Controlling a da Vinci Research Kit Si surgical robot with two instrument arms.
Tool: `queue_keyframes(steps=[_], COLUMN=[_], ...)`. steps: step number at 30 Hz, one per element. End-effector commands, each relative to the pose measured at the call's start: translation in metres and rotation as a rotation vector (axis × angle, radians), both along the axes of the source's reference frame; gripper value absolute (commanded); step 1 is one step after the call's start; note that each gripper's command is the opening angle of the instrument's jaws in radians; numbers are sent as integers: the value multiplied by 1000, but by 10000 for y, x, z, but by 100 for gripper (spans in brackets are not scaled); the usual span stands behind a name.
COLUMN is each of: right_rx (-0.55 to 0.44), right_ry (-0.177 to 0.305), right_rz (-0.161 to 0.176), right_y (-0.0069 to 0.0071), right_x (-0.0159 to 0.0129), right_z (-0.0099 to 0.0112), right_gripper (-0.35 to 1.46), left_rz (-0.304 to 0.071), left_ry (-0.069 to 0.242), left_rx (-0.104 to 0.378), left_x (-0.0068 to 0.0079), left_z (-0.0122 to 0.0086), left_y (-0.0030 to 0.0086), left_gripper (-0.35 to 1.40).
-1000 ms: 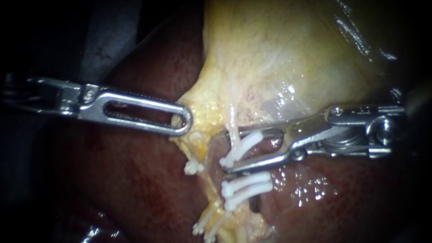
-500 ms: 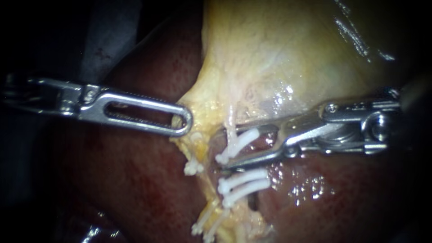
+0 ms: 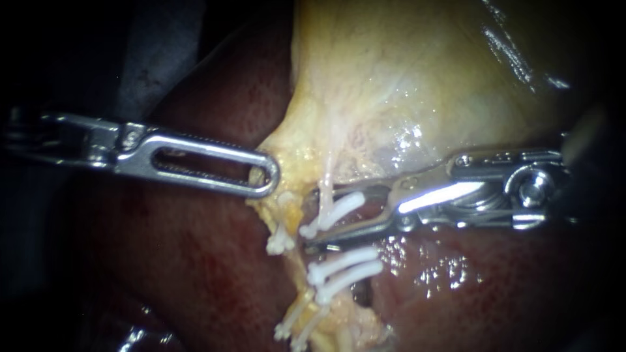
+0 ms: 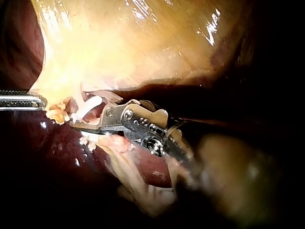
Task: Going back third clip right tube
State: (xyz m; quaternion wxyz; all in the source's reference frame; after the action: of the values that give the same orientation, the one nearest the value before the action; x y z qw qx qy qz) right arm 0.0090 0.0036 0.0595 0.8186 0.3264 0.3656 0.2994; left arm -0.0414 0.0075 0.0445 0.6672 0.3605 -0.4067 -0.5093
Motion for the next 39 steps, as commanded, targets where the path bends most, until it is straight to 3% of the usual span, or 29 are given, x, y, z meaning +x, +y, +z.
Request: queue_keyframes(steps=[1, 4, 11, 19, 32, 39], right_rx=[-5, -19, -15, 26, 65, 35], right_ry=[-13, -48, -62, 4, 70, 141], right_rz=[-2, -7, 12, 65, 86, 60], right_y=[0, 1, 8, 15, 17, 19], right_x=[-2, -7, -10, -11, -14, -11], right_z=[0, -1, -13, -25, -24, -19], right_gripper=[53, 53, 53, 53, 55, 54], left_rz=[0, 2, 2, 3, 3, 4], left_ry=[-1, 1, 1, 1, 1, 1], left_rx=[0, 0, 0, 0, -1, -7], left_x=[0, 1, 2, 3, 3, 2], left_z=[0, 1, 1, 1, 2, 3], left_y=[0, 0, 1, 1, 0, -1], left_gripper=[-35, -35, -35, -35, -35, -35])
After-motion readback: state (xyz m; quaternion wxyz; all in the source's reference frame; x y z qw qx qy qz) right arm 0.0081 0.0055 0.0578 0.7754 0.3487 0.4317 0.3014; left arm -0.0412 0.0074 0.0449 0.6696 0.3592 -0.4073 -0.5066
